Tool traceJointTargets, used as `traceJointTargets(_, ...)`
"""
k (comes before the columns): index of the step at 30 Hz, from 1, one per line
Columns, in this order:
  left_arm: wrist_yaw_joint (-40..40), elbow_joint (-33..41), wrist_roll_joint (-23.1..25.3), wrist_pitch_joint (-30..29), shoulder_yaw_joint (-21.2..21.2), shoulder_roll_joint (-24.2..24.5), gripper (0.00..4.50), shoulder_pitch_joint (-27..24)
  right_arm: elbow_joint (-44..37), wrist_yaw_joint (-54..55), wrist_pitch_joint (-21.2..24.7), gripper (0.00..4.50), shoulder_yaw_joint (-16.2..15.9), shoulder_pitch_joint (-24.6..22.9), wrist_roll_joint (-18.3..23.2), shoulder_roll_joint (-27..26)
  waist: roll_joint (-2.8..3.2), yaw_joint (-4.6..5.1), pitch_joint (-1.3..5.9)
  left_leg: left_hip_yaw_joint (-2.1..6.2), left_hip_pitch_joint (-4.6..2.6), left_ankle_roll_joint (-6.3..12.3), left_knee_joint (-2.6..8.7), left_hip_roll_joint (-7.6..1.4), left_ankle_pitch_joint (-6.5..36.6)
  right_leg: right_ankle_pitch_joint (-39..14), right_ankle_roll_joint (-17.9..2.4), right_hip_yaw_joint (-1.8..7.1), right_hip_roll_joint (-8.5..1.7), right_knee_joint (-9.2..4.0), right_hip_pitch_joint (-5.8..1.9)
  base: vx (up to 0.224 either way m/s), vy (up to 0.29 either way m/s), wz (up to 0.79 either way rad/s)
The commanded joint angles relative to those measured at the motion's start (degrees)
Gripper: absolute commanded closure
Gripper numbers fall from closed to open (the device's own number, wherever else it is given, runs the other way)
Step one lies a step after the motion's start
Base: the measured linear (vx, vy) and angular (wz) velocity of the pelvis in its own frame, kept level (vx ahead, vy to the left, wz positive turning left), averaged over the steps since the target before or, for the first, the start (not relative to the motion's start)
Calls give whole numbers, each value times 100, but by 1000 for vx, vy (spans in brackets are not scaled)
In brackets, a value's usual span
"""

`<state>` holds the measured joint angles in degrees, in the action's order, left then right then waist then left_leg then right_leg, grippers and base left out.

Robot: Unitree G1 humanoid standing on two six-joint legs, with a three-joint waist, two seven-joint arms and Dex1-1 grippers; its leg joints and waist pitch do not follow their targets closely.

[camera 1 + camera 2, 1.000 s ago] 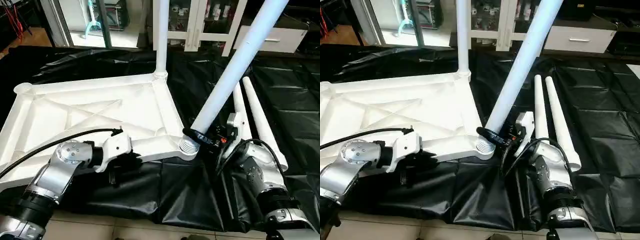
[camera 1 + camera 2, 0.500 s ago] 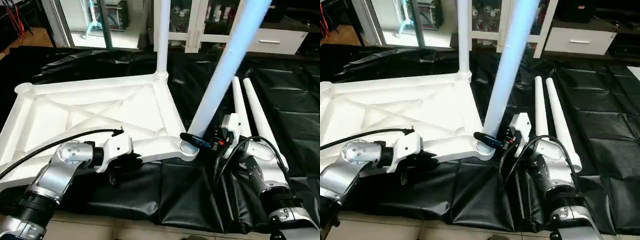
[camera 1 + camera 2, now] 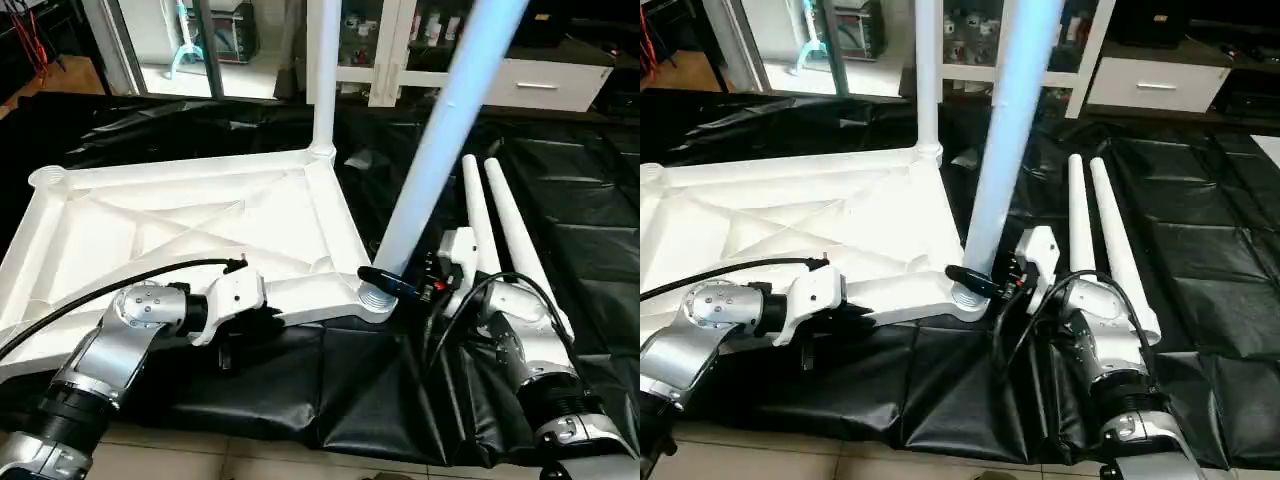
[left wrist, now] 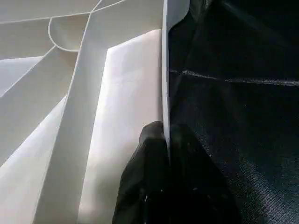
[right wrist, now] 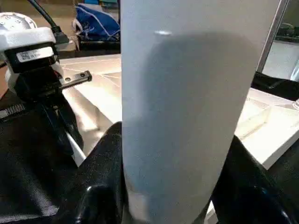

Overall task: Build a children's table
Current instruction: Insert table leg to table base

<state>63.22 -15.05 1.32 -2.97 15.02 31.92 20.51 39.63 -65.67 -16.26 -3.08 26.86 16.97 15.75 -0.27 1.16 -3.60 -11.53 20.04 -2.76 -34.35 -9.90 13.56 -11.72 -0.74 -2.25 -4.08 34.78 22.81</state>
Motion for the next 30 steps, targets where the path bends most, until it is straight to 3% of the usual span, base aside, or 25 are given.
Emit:
traceJointTargets(1, -275, -135, -43, 66, -115, -43, 450, -9, 831, 249, 427, 261, -281, -377, -696, 173, -6, 31, 95, 232, -33, 151, 598, -413, 1974, -2966, -1015, 328, -454, -629, -12, 0, 0, 0)
traceJointTargets(4, -290, -121, -38, 52, -109, -59, 450, -10, 801, 249, 453, 261, -286, -356, -682, 158, -15, 42, 101, 244, -41, 111, 610, -416, 2092, -3043, -961, 324, -455, -645, -7, 0, 0, 0)
traceJointTargets(8, -309, -104, -33, 39, -114, -74, 450, -29, 780, 271, 446, 261, -314, -332, -659, 148, -12, 51, 125, 231, -38, 114, 633, -421, 2014, -2609, -1067, 313, -441, -627, -27, 0, 0, 0)
traceJointTargets(21, -384, -101, -9, 47, -174, -103, 450, -89, 806, 341, 391, 261, -304, -288, -638, 128, -4, 44, 149, 224, -45, 103, 624, -424, 2038, -2661, -1092, 322, -455, -639, -27, 0, 0, 0)
traceJointTargets(30, -481, -66, -16, 45, -185, -154, 450, -153, 823, 389, 348, 261, -282, -276, -616, 133, -4, 35, 205, 206, -29, 170, 604, -423, 1788, -2350, -1187, 317, -455, -603, -69, 0, 0, 0)
